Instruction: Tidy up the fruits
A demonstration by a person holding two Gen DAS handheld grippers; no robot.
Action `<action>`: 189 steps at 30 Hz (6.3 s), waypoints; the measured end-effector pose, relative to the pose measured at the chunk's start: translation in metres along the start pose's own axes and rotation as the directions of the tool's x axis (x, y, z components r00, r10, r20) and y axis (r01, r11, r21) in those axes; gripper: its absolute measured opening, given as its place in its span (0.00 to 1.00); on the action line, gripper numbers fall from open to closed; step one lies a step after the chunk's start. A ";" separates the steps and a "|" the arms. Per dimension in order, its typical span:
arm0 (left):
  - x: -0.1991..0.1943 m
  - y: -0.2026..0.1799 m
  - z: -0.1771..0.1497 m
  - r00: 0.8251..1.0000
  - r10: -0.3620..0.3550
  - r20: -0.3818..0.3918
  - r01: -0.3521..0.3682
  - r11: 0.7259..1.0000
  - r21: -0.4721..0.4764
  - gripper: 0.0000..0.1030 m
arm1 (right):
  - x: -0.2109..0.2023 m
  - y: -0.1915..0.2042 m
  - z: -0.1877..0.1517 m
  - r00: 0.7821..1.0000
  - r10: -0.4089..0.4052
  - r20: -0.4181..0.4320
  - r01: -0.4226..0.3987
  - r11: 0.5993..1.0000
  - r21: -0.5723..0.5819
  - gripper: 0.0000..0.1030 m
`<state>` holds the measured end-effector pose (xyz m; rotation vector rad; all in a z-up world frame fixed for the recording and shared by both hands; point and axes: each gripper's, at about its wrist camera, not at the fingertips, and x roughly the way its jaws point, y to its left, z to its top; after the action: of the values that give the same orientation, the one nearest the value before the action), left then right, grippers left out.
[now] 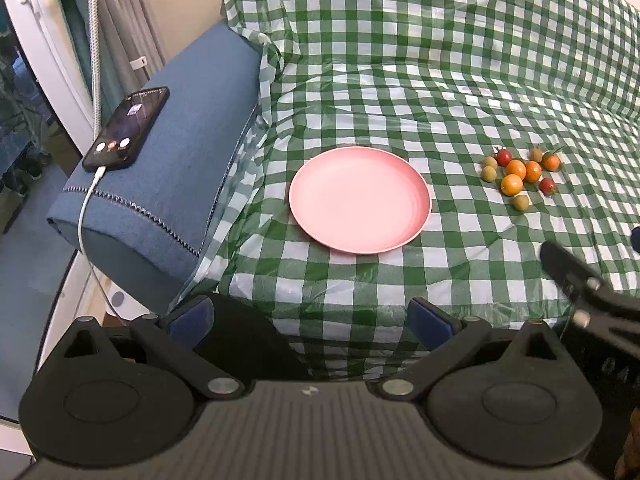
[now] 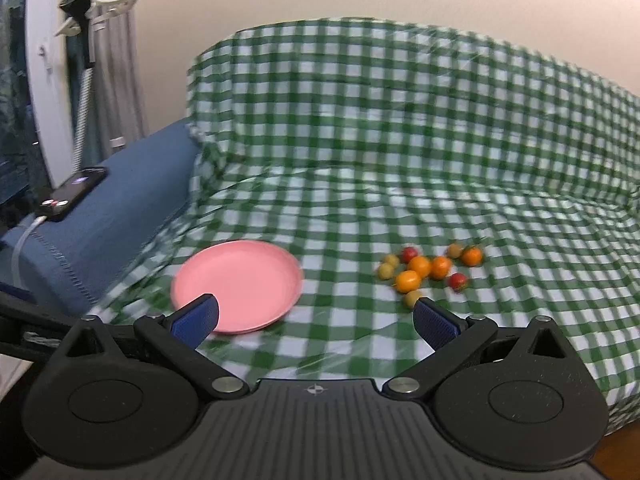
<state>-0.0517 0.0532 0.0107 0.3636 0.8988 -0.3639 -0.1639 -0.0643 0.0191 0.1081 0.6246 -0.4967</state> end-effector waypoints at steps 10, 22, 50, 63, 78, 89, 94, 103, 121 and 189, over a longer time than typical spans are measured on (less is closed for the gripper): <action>0.046 -0.038 0.033 0.992 -0.034 -0.125 0.041 0.998 0.052 1.00 | 0.087 -0.101 -0.023 0.990 -0.124 -0.070 0.135 0.975 0.176 0.99; 0.137 -0.165 0.128 0.974 -0.192 -0.119 0.210 0.965 0.158 1.00 | 0.243 -0.207 -0.026 0.964 -0.234 -0.127 0.255 0.947 0.193 0.99; 0.283 -0.287 0.174 0.887 -0.267 -0.378 0.324 0.941 0.095 0.26 | 0.303 -0.219 -0.016 0.987 -0.076 -0.142 0.090 0.991 0.097 0.30; 0.253 -0.252 0.196 0.891 -0.336 -0.306 0.360 0.933 0.023 0.52 | 0.306 -0.254 -0.010 0.967 -0.197 -0.162 0.234 0.938 0.256 0.30; 0.281 -0.268 0.215 0.889 -0.330 -0.317 0.252 0.932 -0.261 0.51 | 0.301 -0.253 -0.027 0.974 -0.159 -0.162 0.198 0.943 0.266 0.30; 0.312 -0.246 0.197 0.861 -0.358 -0.360 0.190 0.884 -0.427 0.48 | 0.301 -0.251 -0.027 0.975 -0.153 -0.159 0.193 0.939 0.285 0.30; 0.302 -0.250 0.199 0.882 -0.319 -0.346 0.182 0.909 -0.374 0.37 | 0.302 -0.251 -0.027 0.976 -0.151 -0.157 0.191 0.938 0.289 0.30; 0.230 -0.214 0.190 0.899 -0.340 -0.276 0.283 0.932 -0.228 0.37 | 0.287 -0.251 -0.023 0.983 -0.171 -0.064 0.182 0.932 0.312 0.30; 0.071 -0.018 0.036 0.966 -0.179 -0.189 0.155 0.979 -0.131 0.37 | 0.092 -0.081 -0.035 0.981 0.183 -0.057 -0.165 0.958 0.235 0.30; 0.158 0.049 0.073 0.987 -0.110 -0.113 0.092 0.984 -0.154 1.00 | 0.160 0.045 -0.014 0.944 0.228 -0.239 -0.253 0.964 -0.080 0.95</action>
<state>0.1110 0.0391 -0.0681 0.2049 1.0599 -0.3685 -0.0378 -0.0879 -0.0880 0.1363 0.8509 -0.2122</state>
